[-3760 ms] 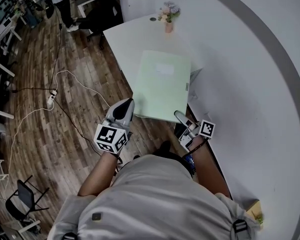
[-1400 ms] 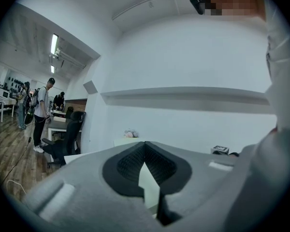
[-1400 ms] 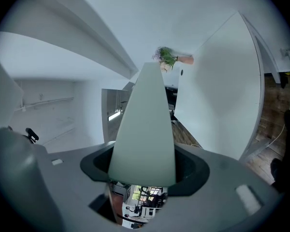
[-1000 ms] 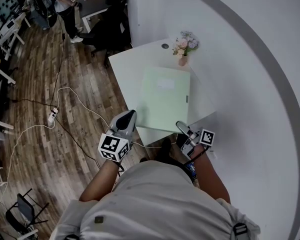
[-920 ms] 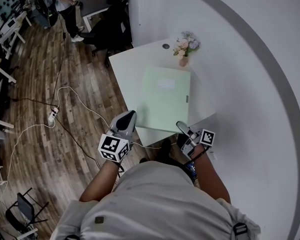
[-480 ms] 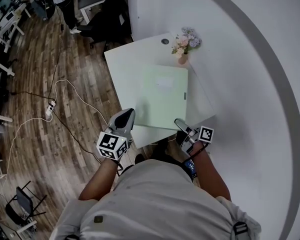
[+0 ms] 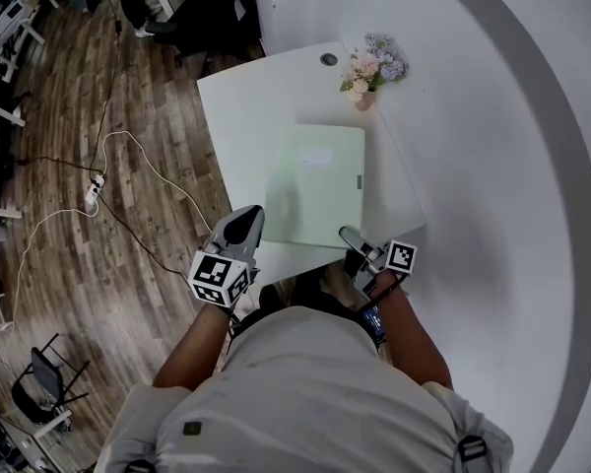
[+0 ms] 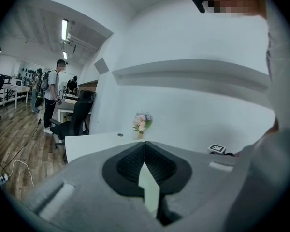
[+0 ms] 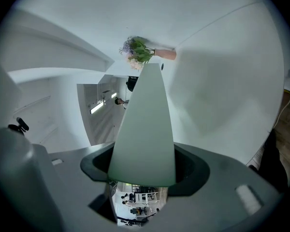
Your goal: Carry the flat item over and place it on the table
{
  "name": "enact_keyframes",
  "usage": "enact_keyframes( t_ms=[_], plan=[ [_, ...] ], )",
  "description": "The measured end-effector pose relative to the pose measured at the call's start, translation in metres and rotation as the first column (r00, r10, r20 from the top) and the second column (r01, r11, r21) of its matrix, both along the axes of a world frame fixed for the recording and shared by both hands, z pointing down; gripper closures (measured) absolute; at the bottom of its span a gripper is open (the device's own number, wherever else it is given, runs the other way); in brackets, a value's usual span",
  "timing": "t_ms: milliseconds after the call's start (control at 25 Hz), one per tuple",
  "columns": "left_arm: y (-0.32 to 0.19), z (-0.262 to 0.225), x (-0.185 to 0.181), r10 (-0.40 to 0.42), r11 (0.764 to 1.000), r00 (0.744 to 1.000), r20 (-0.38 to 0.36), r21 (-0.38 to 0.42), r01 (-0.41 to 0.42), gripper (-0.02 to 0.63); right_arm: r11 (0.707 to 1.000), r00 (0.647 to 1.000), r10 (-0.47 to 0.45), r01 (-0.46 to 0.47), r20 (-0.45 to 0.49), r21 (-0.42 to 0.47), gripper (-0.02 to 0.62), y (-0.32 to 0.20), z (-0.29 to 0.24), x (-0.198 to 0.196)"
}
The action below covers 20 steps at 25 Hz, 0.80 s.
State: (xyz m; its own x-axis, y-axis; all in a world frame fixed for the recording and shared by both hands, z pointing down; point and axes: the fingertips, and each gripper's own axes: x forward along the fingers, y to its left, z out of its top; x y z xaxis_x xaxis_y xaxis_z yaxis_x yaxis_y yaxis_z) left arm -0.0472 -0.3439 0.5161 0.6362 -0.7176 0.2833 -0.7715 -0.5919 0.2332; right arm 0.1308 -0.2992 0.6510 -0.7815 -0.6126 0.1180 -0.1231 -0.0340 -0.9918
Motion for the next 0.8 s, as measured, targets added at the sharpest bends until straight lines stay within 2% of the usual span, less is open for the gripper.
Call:
enact_keyframes(
  t_ms=[200,440,800],
  plan=[
    [-0.009,0.020,0.007,-0.010,0.999,1.000,0.003,-0.042,0.010,0.606,1.000,1.000,-0.013,0.014,0.006,-0.024,0.293,-0.008,0.017,0.002],
    [-0.013,0.041,0.012,-0.016,0.997,1.000,0.009,-0.082,0.017,0.606,0.999,0.999,-0.046,0.046,-0.014,-0.001,0.293,-0.014,0.037,0.003],
    [-0.017,0.064,0.005,-0.036,0.990,0.999,0.018,-0.133,0.038,0.606,0.996,0.996,-0.081,0.080,-0.036,-0.033,0.288,-0.010,0.064,-0.005]
  ],
)
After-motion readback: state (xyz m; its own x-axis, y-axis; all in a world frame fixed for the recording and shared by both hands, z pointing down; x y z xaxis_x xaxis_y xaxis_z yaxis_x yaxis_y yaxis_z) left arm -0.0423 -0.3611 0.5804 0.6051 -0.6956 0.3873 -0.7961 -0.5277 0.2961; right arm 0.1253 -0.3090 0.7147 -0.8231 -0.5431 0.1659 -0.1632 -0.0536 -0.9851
